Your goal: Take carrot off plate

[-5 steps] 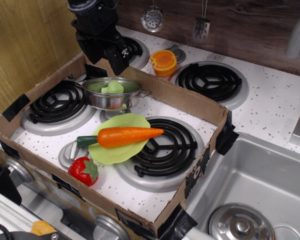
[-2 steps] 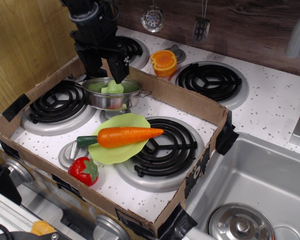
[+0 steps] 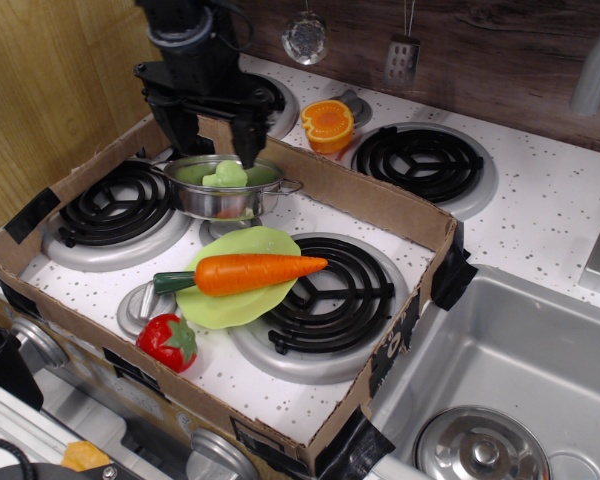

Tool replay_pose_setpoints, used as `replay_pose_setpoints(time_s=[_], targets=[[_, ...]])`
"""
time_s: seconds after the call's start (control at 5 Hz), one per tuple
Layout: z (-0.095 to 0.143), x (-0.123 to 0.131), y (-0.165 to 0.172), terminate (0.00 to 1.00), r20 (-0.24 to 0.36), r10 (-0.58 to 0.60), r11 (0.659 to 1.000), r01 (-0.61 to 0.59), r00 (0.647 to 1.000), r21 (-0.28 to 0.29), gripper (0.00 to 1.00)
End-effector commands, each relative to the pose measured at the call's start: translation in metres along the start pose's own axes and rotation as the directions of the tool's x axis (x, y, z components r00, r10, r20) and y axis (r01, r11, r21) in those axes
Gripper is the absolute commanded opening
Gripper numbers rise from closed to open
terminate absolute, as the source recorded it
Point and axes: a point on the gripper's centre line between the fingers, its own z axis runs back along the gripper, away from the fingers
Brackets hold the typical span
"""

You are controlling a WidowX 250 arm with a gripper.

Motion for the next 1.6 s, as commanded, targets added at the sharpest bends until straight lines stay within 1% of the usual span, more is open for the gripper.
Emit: replay_pose_setpoints(time_s=[0.0,0.2,0.4,0.6,0.8,1.0,1.2,1.4], targets=[[0.026,-0.011,-0.021,0.00,0.037,0.372,0.921,-0.374,0.928,0.111,1.00],[0.021,-0.021,-0.023,0.00,-0.021,0.601,0.794,-0.594,0.799,0.128,1.00],[0.011,-0.025,-0.020,0.00,-0.064,0.763,0.645,-0.751,0.643,0.140,1.00],[0.007,-0.031,-0.019,0.00,-0.088,0.860,0.511,-0.848,0.503,0.141,1.00],[0.002,-0.041,-0.012,0.00,-0.050,0.943,0.334,-0.936,0.330,0.108,1.00],[-0.002,-0.055,-0.008,0.00,0.017,0.967,0.253,-0.967,0.253,0.005,1.00],[-0.009,-0.065,-0.010,0.00,0.030,0.979,0.200,-0.980,0.200,-0.012,1.00],[-0.016,-0.067,-0.012,0.00,0.021,0.981,0.195,-0.981,0.194,-0.023,1.00]])
